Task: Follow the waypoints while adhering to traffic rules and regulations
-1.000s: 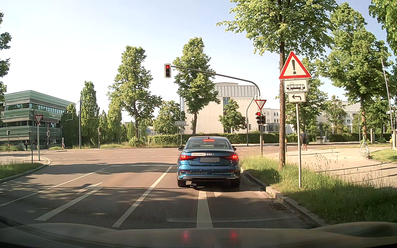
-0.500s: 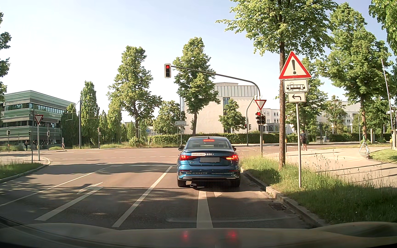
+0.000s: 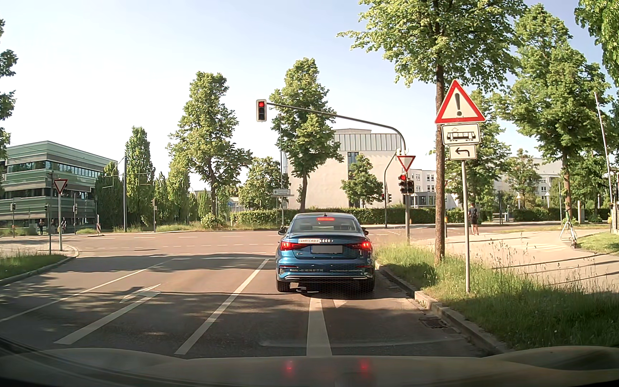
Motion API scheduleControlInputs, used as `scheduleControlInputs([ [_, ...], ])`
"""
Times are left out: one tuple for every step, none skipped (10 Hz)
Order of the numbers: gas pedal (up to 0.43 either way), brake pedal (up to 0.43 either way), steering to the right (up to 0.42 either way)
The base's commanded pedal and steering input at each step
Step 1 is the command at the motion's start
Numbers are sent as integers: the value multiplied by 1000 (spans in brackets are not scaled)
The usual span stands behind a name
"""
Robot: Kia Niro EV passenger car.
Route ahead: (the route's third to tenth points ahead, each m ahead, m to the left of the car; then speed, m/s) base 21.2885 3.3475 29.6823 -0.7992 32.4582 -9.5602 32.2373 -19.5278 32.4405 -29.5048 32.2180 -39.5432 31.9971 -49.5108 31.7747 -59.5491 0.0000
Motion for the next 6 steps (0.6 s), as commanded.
scheduleControlInputs([
  [0,140,16],
  [0,140,16],
  [0,140,16],
  [0,140,17],
  [0,140,17],
  [0,140,16],
])
